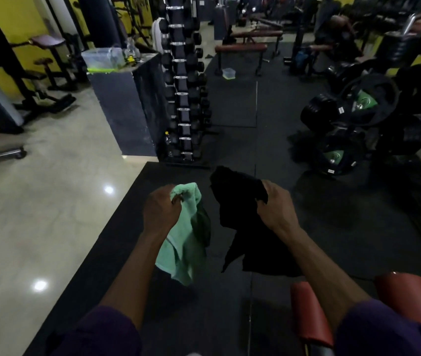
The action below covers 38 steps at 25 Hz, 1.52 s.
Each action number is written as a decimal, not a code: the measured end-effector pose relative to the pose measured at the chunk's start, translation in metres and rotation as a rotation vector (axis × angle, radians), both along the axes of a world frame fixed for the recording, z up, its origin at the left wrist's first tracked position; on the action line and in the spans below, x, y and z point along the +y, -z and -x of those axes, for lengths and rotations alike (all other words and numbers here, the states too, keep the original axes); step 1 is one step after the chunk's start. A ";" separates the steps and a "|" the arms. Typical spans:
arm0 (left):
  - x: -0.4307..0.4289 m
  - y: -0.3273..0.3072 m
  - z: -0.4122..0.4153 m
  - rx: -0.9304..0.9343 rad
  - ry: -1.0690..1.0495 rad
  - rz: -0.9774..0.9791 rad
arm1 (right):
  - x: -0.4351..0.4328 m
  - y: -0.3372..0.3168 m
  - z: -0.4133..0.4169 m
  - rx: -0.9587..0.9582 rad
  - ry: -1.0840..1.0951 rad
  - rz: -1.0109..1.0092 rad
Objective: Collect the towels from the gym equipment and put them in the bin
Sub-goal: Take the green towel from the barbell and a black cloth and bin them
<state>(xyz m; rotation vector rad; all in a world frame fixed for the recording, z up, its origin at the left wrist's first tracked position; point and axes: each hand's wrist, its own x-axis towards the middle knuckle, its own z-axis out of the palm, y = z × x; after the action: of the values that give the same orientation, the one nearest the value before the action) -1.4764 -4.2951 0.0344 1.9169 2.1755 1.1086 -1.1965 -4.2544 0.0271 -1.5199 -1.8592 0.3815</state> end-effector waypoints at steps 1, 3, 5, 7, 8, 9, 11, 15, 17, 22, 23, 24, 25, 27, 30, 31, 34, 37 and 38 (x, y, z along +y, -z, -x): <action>0.027 0.000 0.003 0.000 0.012 0.008 | 0.023 -0.002 0.002 -0.009 0.018 -0.008; 0.081 0.002 0.008 0.003 0.046 0.015 | 0.068 -0.005 0.005 -0.034 0.048 -0.023; 0.135 0.009 0.012 0.008 0.069 0.018 | 0.111 -0.005 0.007 -0.059 0.060 -0.044; 0.196 0.017 0.016 -0.014 0.082 0.018 | 0.163 0.000 0.008 -0.081 0.073 -0.055; 0.230 0.021 0.018 -0.021 0.093 0.023 | 0.192 0.003 0.009 -0.088 0.085 -0.060; 0.263 0.024 0.019 -0.022 0.114 0.032 | 0.221 0.006 0.009 -0.094 0.095 -0.068; 0.332 0.026 0.021 -0.031 0.163 0.064 | 0.281 0.007 0.010 -0.091 0.137 -0.069; 0.447 0.020 0.015 -0.032 0.224 0.074 | 0.383 0.001 0.014 -0.077 0.194 -0.075; 0.504 0.018 0.010 -0.020 0.262 0.071 | 0.433 -0.002 0.013 -0.059 0.221 -0.070; 0.653 0.021 -0.008 0.026 0.257 0.058 | 0.567 0.008 -0.004 -0.035 0.271 -0.060; 0.686 0.023 -0.012 0.032 0.254 0.061 | 0.599 0.013 -0.009 -0.036 0.266 -0.054; 0.719 0.025 -0.015 0.034 0.257 0.059 | 0.630 0.016 -0.014 -0.035 0.263 -0.047; 0.751 0.025 -0.019 0.037 0.262 0.057 | 0.661 0.018 -0.020 -0.032 0.261 -0.040; 0.809 0.023 -0.025 0.033 0.253 0.058 | 0.718 0.018 -0.030 -0.017 0.265 -0.015; 0.896 0.017 -0.042 0.025 0.199 0.050 | 0.806 0.007 -0.050 -0.001 0.260 -0.001; 0.927 0.014 -0.049 0.024 0.182 0.053 | 0.838 0.003 -0.056 0.003 0.260 -0.005; 1.011 0.009 -0.066 0.020 0.183 0.057 | 0.928 -0.005 -0.074 -0.021 0.240 0.005; 1.105 0.015 -0.081 0.020 0.176 0.042 | 1.025 -0.002 -0.092 -0.088 0.259 -0.028; 1.135 0.017 -0.085 0.015 0.166 0.040 | 1.055 0.000 -0.098 -0.134 0.276 -0.052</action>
<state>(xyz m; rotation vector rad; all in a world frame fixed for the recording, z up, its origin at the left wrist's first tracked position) -1.3913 -3.1597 0.0172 2.0504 1.9861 1.0181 -1.0980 -3.1994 0.0275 -1.7731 -1.7116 0.1037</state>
